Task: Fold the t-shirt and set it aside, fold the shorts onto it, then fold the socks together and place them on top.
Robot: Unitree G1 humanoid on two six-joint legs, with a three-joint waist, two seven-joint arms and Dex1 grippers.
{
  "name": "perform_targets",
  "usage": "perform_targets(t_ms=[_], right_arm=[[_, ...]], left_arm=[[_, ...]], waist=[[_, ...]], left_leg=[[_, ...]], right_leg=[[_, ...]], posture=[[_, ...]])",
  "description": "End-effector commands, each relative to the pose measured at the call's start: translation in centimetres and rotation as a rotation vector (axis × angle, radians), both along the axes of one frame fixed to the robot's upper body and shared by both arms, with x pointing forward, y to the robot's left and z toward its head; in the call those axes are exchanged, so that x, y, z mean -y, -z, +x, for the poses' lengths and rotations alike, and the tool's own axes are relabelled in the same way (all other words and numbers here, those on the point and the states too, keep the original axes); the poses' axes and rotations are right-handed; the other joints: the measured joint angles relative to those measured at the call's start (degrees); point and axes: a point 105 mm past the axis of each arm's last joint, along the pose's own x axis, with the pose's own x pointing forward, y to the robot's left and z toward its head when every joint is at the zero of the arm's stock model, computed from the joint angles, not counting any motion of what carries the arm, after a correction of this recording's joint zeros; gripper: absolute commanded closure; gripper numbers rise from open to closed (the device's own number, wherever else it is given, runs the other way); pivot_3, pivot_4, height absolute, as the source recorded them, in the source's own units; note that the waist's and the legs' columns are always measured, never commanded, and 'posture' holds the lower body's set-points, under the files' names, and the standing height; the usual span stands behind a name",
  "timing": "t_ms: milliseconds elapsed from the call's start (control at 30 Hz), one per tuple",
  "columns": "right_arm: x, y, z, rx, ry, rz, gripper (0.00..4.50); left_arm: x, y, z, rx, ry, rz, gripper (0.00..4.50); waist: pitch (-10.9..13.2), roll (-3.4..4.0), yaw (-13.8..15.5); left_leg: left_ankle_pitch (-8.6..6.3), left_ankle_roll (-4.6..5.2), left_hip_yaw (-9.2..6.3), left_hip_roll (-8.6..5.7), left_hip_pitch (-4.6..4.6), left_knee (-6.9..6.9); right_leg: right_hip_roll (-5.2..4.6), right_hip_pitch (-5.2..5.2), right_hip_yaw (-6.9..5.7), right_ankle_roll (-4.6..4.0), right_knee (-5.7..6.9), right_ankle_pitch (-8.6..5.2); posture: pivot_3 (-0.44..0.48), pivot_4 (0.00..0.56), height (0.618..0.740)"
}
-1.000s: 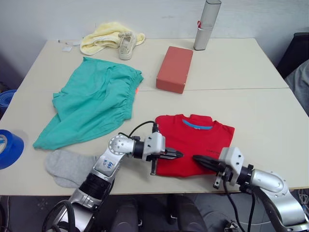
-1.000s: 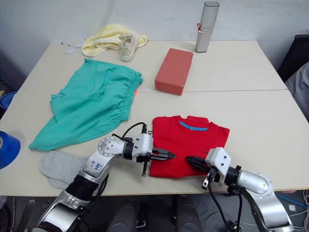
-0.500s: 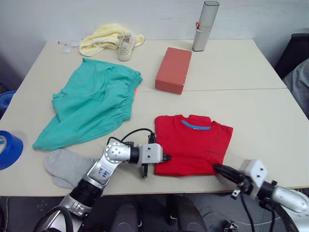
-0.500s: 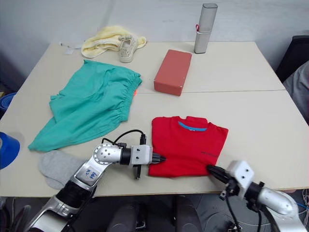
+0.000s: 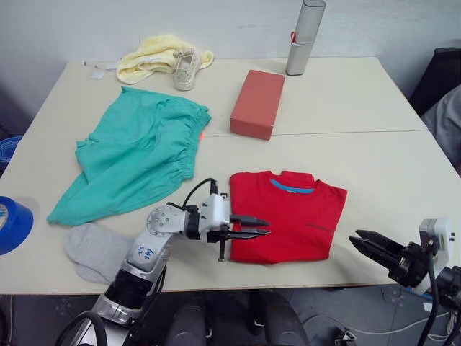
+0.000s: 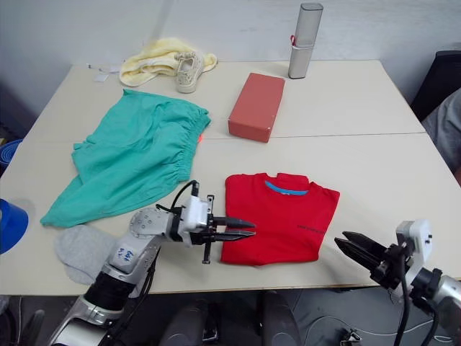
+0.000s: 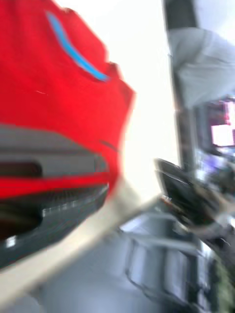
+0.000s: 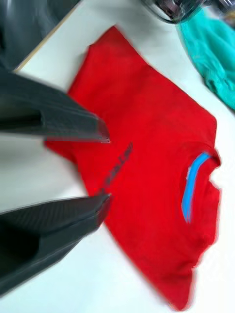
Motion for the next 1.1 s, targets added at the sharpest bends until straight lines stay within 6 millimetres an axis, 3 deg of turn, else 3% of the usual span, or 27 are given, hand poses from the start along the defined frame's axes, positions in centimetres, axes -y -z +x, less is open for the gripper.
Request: perform_targets(t_ms=[33,167,300,400,567,767,867,1100], right_arm=[[1.5,0.6,0.2,-0.279,0.076,0.04,1.5],[2.2,0.7,1.2,-0.431,0.105,0.094,0.05],[1.4,1.3,1.8,-0.564,0.062,0.131,0.0],[0.1,1.3,2.4,-0.591,0.009,0.176,0.0],[-5.2,2.6,4.0,-0.653,-0.16,0.271,0.0],[-7.6,3.4,6.2,-0.657,-0.17,0.25,0.0],[-8.1,3.6,7.1,-0.654,-0.16,0.249,0.63],[-7.9,3.8,7.4,-0.628,-0.146,0.202,3.19]], left_arm=[[-0.9,-2.7,-0.5,0.049,0.091,-0.025,2.65],[-3.2,-3.8,-0.4,0.068,0.11,-0.003,1.32],[-5.6,-3.4,0.1,0.025,0.022,0.041,0.1],[-6.6,-3.2,0.0,-0.007,-0.006,0.061,0.02],[-8.8,-4.0,-1.1,0.006,-0.029,0.023,0.02],[-8.9,-3.4,-1.7,-0.012,-0.041,0.032,0.02],[-8.7,-3.3,-1.7,-0.001,-0.05,0.031,0.0],[-8.6,-3.2,-1.3,0.018,-0.074,0.036,0.0]], waist=[[0.0,-0.01,0.0],[0.0,-0.01,0.0],[0.0,-0.06,-0.3],[0.0,-0.16,-0.3],[-0.2,-0.71,-1.6],[-0.4,-0.86,-2.0],[-0.5,-1.01,-2.1],[-0.5,-0.99,-2.0]], left_leg=[[0.01,0.02,0.01,-0.03,-0.01,0.03],[0.02,0.04,0.02,-0.04,-0.09,0.03],[0.06,-0.04,0.05,0.04,-0.11,0.03],[0.08,-0.07,0.04,0.08,-0.12,0.03],[0.11,-0.26,0.04,0.23,-0.1,-0.01],[0.25,-0.71,0.06,0.35,-0.04,-0.14],[0.25,-0.73,0.06,0.38,-0.03,-0.17],[0.27,-0.8,0.09,0.37,-0.03,-0.4]], right_leg=[[-0.01,0.0,0.0,0.0,0.01,0.0],[0.08,-0.03,-0.01,0.0,-0.06,0.0],[0.23,-0.08,0.02,0.01,-0.09,-0.01],[0.26,-0.08,0.02,0.02,-0.1,-0.01],[0.34,-0.09,0.03,-0.02,-0.08,-0.03],[0.43,-0.12,0.01,-0.17,-0.04,-0.11],[0.44,-0.14,0.01,-0.2,-0.04,-0.12],[0.42,-0.24,0.02,-0.27,-0.05,-0.15]], posture=[[0.0,0.15,0.74],[0.0,0.15,0.74],[0.0,0.15,0.74],[0.0,0.15,0.74],[0.0,0.15,0.74],[0.0,0.15,0.74],[0.0,0.15,0.74],[0.0,0.15,0.74]])
